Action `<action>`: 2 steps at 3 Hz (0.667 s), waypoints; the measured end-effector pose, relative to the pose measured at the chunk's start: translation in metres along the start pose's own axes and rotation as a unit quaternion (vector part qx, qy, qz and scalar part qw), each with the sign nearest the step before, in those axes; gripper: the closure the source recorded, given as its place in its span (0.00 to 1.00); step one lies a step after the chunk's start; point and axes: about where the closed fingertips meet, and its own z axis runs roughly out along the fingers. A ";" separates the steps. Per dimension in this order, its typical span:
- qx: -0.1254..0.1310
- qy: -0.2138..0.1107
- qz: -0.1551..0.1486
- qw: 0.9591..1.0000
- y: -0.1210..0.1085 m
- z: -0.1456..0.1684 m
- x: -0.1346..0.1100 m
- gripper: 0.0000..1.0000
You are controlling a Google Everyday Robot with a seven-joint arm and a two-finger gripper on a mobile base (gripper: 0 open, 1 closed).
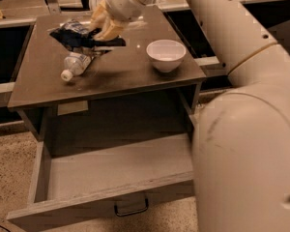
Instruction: Place blue chip bag into top drawer
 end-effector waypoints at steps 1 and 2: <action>-0.002 -0.002 -0.120 0.993 0.019 -0.008 -0.069 1.00; -0.023 -0.019 -0.210 0.977 0.064 0.004 -0.112 1.00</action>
Offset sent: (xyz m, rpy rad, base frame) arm -0.2585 0.0453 -0.1859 -0.3103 -0.0621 0.7206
